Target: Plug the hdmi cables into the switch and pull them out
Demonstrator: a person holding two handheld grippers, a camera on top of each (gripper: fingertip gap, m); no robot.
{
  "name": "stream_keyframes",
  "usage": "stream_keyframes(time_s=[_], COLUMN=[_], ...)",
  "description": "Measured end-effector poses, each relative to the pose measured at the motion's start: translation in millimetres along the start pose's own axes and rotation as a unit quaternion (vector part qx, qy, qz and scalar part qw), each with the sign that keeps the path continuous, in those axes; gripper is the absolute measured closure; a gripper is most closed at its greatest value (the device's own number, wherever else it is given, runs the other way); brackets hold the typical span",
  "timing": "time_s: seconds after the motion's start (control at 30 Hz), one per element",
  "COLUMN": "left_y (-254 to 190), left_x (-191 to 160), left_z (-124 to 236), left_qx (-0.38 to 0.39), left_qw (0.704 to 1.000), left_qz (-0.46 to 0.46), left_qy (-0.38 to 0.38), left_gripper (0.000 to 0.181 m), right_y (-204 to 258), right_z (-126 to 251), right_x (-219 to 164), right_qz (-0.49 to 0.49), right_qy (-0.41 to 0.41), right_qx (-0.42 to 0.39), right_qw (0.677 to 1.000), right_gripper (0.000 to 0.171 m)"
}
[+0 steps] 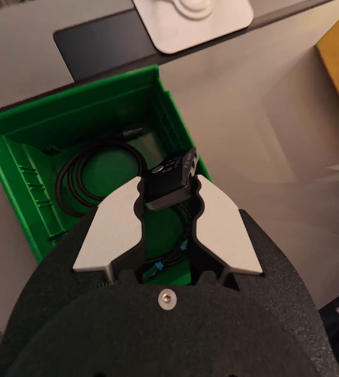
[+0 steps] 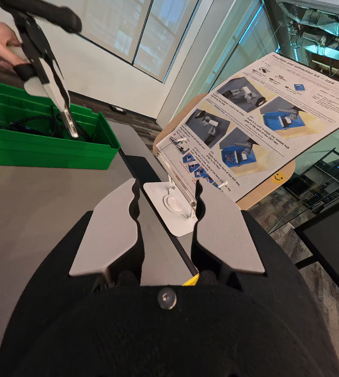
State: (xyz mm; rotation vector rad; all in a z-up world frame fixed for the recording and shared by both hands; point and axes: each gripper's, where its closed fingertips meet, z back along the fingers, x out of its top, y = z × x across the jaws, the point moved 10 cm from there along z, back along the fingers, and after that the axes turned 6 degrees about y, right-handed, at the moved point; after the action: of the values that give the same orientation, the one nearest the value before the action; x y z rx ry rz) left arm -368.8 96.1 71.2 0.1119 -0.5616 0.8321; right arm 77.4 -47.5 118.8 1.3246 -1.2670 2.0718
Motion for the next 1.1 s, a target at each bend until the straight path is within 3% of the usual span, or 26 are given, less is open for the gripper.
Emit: stream_keyframes(time_s=[0.53, 0.9, 1.1], left_y=[-62, -62, -75], left_x=[10, 7, 2], left_z=[69, 87, 102], left_qx=[-0.086, -0.073, -0.058], left_qw=[0.968, 0.954, 0.947], left_qz=[-0.082, -0.079, -0.101], left_qy=[-0.222, -0.280, -0.301], left_gripper=[0.138, 0.139, 0.139], right_y=[-3, 10, 38], right_z=[2, -10, -27], right_x=[-2, 1, 14], right_qz=[-0.005, 0.012, 0.009], right_qy=[-0.001, 0.008, -0.018], right_qx=[-0.004, 0.019, 0.076], right_qw=[1.000, 1.000, 0.997], right_gripper=[0.117, 0.117, 0.118])
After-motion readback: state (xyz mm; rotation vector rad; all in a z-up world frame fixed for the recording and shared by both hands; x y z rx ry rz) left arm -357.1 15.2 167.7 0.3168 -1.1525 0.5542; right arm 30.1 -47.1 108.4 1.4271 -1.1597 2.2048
